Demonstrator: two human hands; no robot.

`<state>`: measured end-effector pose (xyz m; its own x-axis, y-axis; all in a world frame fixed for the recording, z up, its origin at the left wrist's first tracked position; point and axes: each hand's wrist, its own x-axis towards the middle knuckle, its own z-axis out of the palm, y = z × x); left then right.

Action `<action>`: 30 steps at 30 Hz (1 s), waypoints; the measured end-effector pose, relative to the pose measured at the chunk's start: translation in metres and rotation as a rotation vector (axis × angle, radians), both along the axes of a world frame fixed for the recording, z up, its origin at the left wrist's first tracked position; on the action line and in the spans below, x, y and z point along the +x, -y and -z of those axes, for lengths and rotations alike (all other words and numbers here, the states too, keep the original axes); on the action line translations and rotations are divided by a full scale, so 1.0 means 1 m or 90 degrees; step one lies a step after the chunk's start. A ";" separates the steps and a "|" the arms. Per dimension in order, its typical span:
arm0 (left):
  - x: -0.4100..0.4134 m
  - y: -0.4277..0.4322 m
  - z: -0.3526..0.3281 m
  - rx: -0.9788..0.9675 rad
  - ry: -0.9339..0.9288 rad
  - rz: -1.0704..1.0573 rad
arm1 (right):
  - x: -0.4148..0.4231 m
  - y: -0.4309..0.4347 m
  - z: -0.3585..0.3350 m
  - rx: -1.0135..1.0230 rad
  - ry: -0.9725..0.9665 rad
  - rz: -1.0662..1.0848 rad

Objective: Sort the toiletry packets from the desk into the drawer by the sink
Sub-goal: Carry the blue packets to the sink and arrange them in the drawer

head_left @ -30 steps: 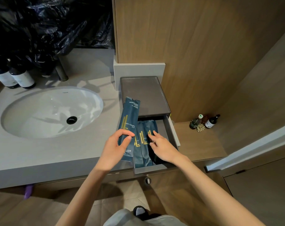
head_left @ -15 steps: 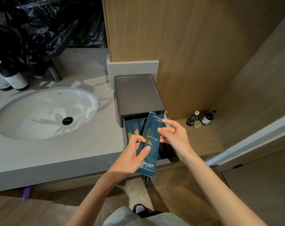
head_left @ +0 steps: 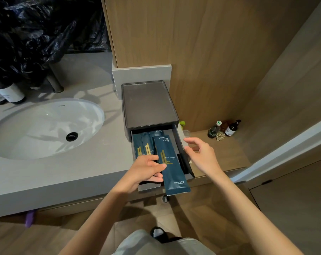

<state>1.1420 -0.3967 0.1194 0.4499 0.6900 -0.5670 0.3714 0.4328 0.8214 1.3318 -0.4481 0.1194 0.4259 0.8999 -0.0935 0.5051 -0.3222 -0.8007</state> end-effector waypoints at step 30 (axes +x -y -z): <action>0.013 -0.032 0.053 0.664 -0.548 0.393 | -0.008 -0.015 0.014 -0.164 0.473 -0.422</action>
<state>1.1549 -0.3646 0.0663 0.6073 0.7725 -0.1855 0.7935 -0.6015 0.0929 1.3243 -0.4334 0.1057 -0.1196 0.9653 -0.2321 0.9836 0.0835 -0.1596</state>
